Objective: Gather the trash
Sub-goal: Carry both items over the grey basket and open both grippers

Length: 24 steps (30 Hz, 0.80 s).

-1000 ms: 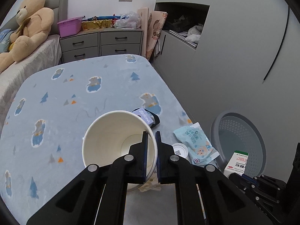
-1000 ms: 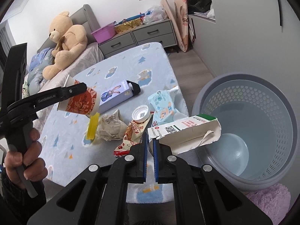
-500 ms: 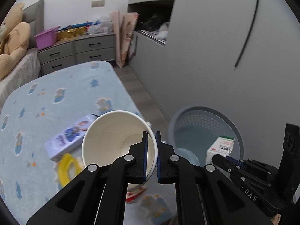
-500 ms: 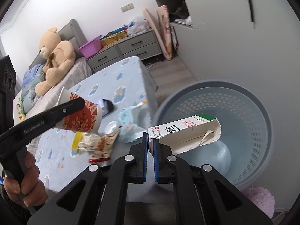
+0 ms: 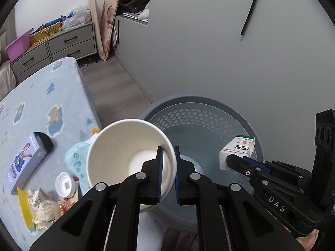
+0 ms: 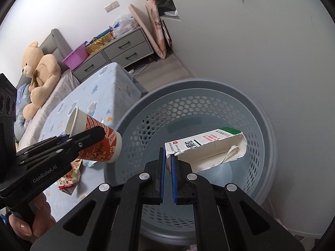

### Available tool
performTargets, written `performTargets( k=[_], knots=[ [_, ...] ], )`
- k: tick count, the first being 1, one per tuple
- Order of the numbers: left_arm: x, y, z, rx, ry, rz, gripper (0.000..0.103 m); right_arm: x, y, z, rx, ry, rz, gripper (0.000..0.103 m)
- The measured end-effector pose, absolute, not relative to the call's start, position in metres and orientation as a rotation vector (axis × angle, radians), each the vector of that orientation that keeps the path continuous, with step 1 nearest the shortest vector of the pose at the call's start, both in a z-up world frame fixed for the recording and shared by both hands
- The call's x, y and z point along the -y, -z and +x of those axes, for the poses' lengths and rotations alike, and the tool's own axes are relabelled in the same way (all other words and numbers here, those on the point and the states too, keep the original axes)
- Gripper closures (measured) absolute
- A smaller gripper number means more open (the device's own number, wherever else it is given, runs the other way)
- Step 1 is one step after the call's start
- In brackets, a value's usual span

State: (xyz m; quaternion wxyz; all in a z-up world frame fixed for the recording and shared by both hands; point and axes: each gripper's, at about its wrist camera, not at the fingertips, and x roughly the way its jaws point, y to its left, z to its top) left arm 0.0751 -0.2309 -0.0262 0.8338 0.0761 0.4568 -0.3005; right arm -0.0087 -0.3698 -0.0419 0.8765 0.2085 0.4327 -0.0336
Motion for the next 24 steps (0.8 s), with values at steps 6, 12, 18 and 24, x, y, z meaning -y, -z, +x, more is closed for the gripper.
performTargets(
  k=[6, 12, 18, 24],
  knots=[
    [0.240, 0.029, 0.082, -0.978, 0.642, 0.162, 0.079, 0.383, 0.049, -0.002, -0.910, 0.064, 0.453, 0.093],
    [0.243, 0.028, 0.084, -0.967, 0.629, 0.165, 0.051, 0.392, 0.046, -0.007, -0.880, 0.085, 0.469, 0.060],
    [0.241, 0.030, 0.083, -0.976, 0.609, 0.161, 0.048, 0.398, 0.044, -0.014, -0.867, 0.103, 0.477, 0.056],
    [0.235, 0.029, 0.080, -0.974, 0.590, 0.147, 0.045, 0.398, 0.047, -0.019, -0.871, 0.112, 0.483, 0.056]
  ],
)
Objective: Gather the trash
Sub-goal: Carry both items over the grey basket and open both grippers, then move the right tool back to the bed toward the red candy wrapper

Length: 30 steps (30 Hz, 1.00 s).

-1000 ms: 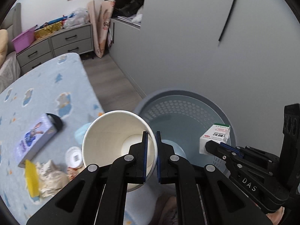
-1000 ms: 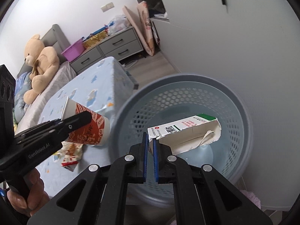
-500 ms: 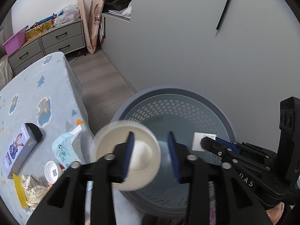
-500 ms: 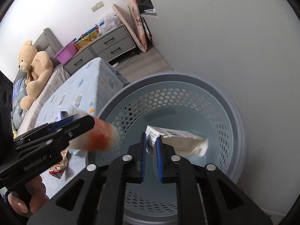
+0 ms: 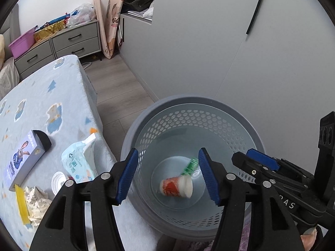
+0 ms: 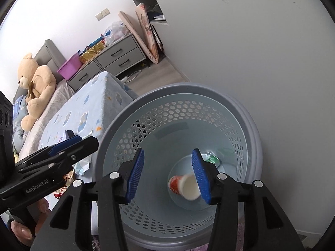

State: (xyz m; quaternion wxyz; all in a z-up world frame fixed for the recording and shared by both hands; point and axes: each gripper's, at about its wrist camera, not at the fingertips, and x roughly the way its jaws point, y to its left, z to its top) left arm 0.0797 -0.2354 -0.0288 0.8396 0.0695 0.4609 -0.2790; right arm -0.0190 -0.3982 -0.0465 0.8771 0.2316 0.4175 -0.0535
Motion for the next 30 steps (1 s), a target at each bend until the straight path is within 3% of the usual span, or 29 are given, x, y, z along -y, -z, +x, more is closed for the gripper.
performTargets(
  k=[8, 17, 30],
  knots=[
    [0.225, 0.027, 0.076, -0.960, 0.564, 0.128, 0.041, 0.392, 0.045, -0.027, -0.866, 0.126, 0.465, 0.048],
    [0.207, 0.018, 0.064, -0.928, 0.543, 0.100, 0.038, 0.378, 0.040, -0.037, -0.849, 0.141, 0.431, 0.031],
    [0.137, -0.002, 0.052, -0.861, 0.436, 0.035, 0.035, 0.330, 0.022, -0.041, -0.814, 0.098, 0.378, 0.018]
  ],
)
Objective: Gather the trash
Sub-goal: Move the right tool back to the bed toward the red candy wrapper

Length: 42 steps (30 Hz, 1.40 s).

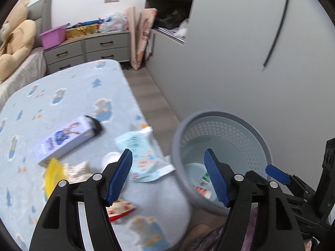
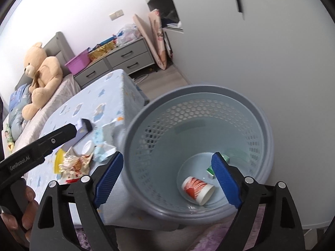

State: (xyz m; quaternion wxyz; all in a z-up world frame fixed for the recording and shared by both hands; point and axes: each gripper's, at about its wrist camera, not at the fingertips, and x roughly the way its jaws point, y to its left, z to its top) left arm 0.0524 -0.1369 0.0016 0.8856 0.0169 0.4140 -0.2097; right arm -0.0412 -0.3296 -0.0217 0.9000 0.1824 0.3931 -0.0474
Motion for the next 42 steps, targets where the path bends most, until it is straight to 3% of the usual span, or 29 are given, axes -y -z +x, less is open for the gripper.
performTargets(
  k=[13, 29, 42],
  knots=[
    [0.017, -0.001, 0.054, -0.822, 0.180, -0.005, 0.034, 0.241, 0.010, -0.015, -0.815, -0.074, 0.298, 0.008],
    [-0.074, 0.030, 0.063, -0.867, 0.051, -0.087, 0.034, 0.153, 0.046, 0.034, -0.963, -0.142, 0.158, 0.008],
    [-0.084, 0.054, 0.069, -0.934, 0.086, -0.092, 0.034, 0.128, 0.071, 0.047, -1.055, -0.106, 0.079, 0.033]
  ],
)
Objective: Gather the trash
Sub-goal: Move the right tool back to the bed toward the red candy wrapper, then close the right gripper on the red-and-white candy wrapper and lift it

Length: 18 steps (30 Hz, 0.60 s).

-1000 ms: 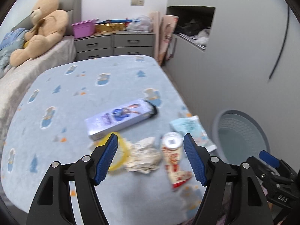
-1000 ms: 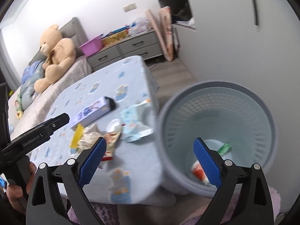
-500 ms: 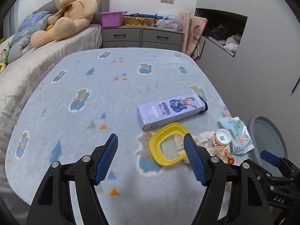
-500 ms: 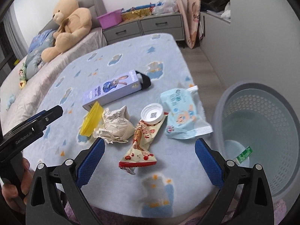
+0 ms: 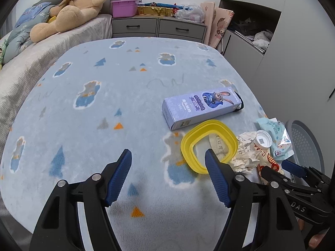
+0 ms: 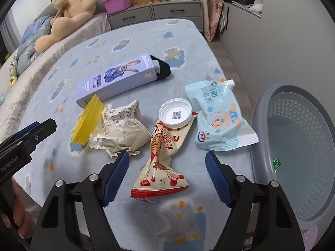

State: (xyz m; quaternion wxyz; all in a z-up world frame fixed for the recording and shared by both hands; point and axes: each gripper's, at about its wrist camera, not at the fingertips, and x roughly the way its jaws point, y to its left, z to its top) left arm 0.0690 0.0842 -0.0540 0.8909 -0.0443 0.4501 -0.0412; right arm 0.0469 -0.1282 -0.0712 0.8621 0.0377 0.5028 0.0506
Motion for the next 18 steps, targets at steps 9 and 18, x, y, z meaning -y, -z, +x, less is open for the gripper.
performTargets(
  k=[9, 18],
  knots=[
    [-0.087, 0.057, 0.069, -0.943, 0.092, -0.112, 0.034, 0.119, 0.073, 0.050, -1.064, -0.144, 0.066, 0.063],
    [-0.089, 0.051, 0.063, -0.931, 0.101, -0.124, 0.034, 0.113, 0.049, 0.040, -1.001, -0.179, 0.075, 0.069]
  ],
)
